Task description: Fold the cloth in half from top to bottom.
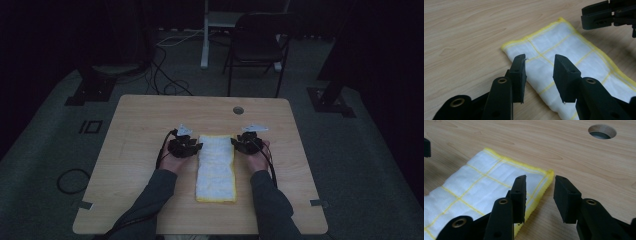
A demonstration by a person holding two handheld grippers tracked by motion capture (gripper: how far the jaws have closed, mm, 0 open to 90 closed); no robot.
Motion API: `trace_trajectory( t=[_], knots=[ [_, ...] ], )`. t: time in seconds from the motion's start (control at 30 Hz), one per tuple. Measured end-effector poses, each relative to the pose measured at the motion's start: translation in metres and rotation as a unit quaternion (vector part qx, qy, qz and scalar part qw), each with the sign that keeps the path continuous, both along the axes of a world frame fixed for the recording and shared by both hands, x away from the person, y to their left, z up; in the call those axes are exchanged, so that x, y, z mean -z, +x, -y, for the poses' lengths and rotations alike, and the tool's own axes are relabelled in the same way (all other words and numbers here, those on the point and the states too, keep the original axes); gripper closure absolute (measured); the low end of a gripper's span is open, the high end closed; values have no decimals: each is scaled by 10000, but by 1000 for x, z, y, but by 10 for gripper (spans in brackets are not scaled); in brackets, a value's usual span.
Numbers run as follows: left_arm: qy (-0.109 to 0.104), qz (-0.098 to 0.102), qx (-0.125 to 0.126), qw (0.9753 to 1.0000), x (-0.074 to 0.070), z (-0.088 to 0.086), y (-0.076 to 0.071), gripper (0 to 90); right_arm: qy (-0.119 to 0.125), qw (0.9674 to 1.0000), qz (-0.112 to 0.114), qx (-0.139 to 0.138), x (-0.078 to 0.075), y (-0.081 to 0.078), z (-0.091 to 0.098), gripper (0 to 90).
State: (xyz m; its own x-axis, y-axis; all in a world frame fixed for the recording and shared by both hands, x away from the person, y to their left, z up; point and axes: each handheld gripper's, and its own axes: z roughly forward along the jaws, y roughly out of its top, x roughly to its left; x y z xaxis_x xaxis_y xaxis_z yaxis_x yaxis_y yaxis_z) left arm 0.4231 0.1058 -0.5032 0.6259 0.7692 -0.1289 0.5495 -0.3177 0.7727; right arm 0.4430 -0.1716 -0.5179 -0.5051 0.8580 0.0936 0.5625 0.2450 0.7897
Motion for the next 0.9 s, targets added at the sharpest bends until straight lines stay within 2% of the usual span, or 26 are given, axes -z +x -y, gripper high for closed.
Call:
trace_trajectory(
  t=[0.1, 0.3, 0.53, 0.7, 0.9],
  knots=[
    [36, -24, -38, 10000, 2, 1, 4, 626, -2, 10000, -21, -10, 1, 1, -1, 618],
    [238, -43, -159, 9996, 5, 7, 17, 596, -64, 9999, -94, 23, 4, 7, -5, 556],
    [195, -207, -290, 9992, 12, 12, 25, 566, -146, 9997, -175, -10, 8, 12, -11, 535],
    [299, -316, -401, 9982, 20, 18, 30, 535, -160, 9995, -265, -12, 12, 17, -14, 555],
    [405, -427, -562, 9967, 29, 20, 36, 527, -203, 9992, -336, 82, 16, 21, -17, 521]
  ],
)
